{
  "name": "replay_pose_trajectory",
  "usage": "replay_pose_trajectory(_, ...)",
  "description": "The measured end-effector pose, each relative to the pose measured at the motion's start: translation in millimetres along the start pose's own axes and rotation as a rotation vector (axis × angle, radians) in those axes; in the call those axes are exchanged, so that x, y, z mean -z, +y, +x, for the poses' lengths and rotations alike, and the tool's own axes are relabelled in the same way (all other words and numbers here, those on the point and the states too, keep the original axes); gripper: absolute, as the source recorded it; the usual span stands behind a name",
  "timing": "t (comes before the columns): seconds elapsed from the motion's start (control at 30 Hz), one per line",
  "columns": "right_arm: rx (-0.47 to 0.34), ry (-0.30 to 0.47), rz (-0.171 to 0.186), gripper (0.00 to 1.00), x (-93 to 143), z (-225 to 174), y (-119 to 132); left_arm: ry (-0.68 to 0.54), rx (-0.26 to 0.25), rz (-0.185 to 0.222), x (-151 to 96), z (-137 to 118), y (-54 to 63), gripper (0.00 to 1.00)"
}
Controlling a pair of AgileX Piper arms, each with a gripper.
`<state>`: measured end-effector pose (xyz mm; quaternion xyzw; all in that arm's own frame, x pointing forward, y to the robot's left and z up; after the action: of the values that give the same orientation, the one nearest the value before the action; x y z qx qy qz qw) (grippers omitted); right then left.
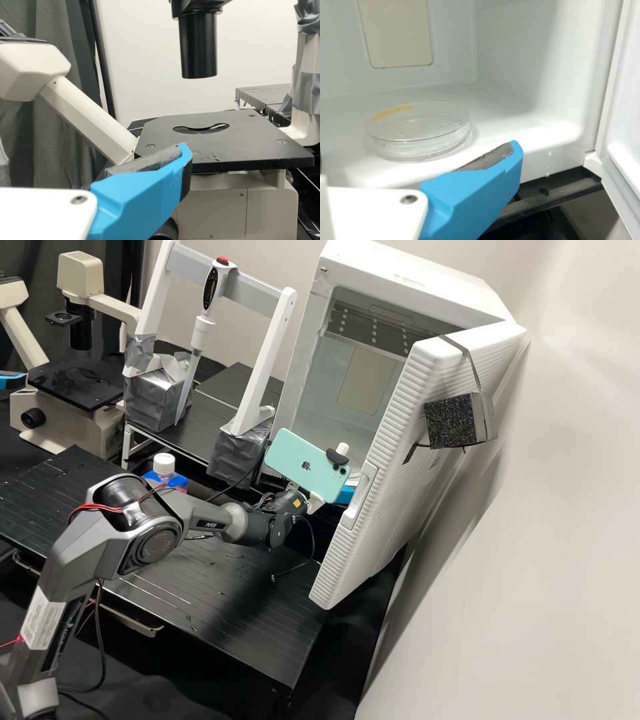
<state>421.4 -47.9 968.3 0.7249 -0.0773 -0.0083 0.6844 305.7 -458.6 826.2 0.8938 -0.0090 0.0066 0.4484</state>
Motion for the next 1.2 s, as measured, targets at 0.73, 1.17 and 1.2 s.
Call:
replay_pose_trajectory(0.73, 0.074, 0.025, -0.136, 1.0, 22, 20, 4, 0.0, 0.0, 0.0, 0, 0, 0.0, 1.0)
replay_pose_trajectory(1.17, 0.076, 0.032, -0.137, 1.0, 21, 21, 3, 0.0, 0.0, 0.0, 0, 0, 0.0, 1.0)
replay_pose_trajectory(1.2, 0.076, 0.032, -0.137, 1.0, 21, 21, 3, 0.0, 0.0, 0.0, 0, 0, 0.0, 1.0)
